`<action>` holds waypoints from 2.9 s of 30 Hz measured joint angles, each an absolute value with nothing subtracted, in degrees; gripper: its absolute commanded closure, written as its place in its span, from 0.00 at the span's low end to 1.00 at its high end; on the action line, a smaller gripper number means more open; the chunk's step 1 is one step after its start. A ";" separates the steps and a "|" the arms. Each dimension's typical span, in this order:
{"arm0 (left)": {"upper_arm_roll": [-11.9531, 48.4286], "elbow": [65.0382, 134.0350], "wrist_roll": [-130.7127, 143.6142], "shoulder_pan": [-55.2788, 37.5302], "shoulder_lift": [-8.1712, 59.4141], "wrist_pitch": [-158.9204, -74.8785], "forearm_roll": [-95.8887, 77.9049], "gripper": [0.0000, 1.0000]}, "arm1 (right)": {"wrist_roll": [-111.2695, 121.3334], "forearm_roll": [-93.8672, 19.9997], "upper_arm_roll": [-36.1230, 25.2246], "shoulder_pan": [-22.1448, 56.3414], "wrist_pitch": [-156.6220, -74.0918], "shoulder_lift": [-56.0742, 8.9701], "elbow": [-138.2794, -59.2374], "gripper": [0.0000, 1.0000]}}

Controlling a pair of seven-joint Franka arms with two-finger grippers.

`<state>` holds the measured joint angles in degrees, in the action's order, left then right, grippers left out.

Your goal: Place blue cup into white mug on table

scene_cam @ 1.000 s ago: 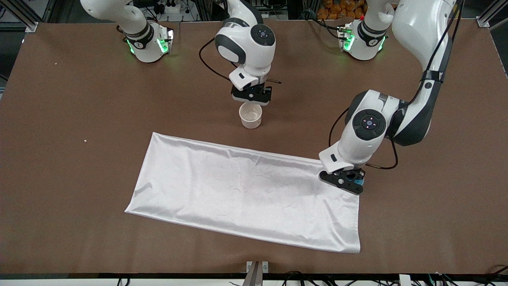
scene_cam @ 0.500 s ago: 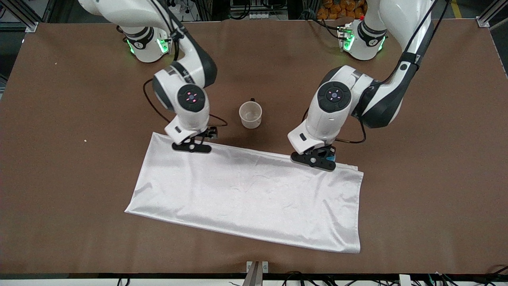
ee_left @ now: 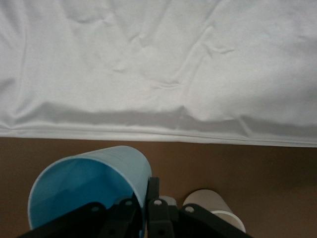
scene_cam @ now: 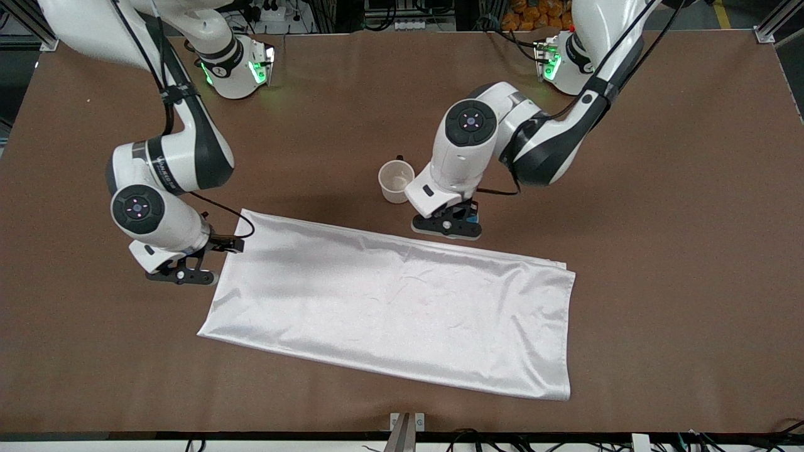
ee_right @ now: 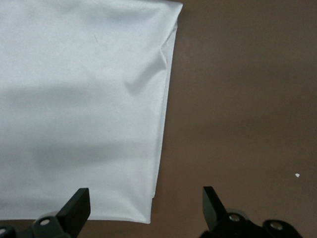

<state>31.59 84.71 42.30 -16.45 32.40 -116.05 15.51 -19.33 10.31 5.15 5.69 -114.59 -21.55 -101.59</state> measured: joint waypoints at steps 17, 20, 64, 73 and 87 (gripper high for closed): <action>31.96 82.40 52.80 -25.14 38.21 -115.78 15.51 1.00 | -14.66 10.02 5.62 2.74 -115.69 -9.64 -111.33 0.00; 31.95 82.40 54.00 -26.09 39.07 -115.64 15.51 1.00 | -12.72 9.27 5.60 1.64 -114.79 -7.46 -111.35 0.00; 31.94 82.48 58.23 -29.70 44.24 -113.68 15.51 0.00 | 3.75 -0.06 10.66 -7.31 -92.46 -2.54 -88.65 0.00; 31.94 82.29 58.22 -29.70 44.25 -113.72 16.65 0.00 | 3.75 -0.06 10.21 -7.68 -92.52 -2.64 -88.65 0.00; 31.84 80.62 54.77 -28.08 42.06 -113.34 17.38 0.00 | 3.76 -0.05 9.34 -8.03 -92.42 -2.67 -88.65 0.00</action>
